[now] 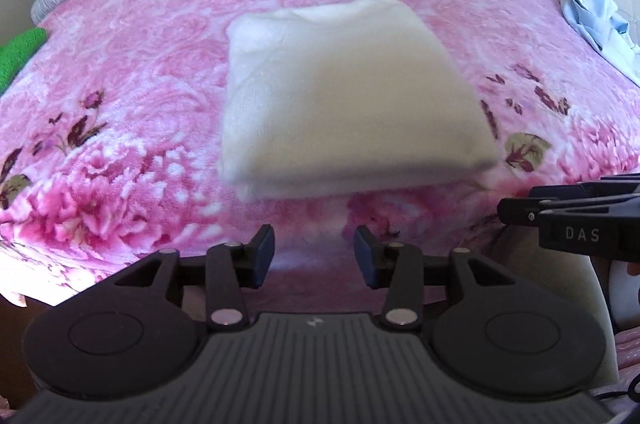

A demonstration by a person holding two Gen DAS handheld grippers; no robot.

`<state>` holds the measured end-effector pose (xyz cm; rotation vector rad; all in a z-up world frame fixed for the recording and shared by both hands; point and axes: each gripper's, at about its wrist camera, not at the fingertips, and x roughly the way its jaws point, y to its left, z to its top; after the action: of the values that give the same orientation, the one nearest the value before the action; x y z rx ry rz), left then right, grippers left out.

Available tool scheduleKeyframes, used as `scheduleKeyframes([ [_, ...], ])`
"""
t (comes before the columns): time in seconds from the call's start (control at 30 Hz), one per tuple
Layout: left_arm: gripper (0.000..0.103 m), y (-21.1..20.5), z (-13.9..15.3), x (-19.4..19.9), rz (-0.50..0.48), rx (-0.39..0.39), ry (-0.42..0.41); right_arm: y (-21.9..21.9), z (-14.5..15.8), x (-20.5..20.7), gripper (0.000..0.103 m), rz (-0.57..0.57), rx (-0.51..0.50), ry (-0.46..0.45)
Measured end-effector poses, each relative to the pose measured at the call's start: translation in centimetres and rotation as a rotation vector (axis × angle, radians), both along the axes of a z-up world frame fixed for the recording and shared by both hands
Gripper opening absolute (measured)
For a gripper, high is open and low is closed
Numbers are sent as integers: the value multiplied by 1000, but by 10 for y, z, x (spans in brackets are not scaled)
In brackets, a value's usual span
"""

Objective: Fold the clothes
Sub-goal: 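Raise both grippers above the folded cream sweater, then grasp the folded sweater edge with the left gripper while right gripper grasps the other edge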

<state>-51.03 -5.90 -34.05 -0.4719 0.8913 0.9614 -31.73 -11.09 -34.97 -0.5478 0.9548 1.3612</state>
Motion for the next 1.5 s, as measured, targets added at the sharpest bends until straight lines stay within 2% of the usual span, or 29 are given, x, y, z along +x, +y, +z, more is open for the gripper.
scheduleKeyframes([
  [0.33,43,-28,0,-14,10,0,-42,-21,4,-20,41,32,29,-16],
  [0.53,43,-29,10,-18,10,26,-65,-25,12,-26,42,43,62,-40],
  [0.73,44,-22,11,-19,4,16,-86,-21,15,-25,43,44,65,-50],
  [0.83,46,-13,10,-22,2,-8,-133,-18,14,-23,43,45,54,-55],
  [0.93,46,6,11,-38,37,-36,-224,-14,12,-15,43,31,41,-49],
  [1.07,55,43,11,-78,134,-94,-398,-11,16,23,44,-40,83,68],
  [1.17,57,75,2,-109,233,-188,-551,-3,16,63,45,-136,120,232],
  [1.23,58,93,-6,-120,270,-235,-630,4,8,88,50,-207,113,357],
  [1.4,61,137,-27,-120,265,-329,-726,30,-18,122,62,-258,117,600],
  [1.5,62,161,-44,-110,265,-394,-772,51,-32,132,68,-281,118,689],
])
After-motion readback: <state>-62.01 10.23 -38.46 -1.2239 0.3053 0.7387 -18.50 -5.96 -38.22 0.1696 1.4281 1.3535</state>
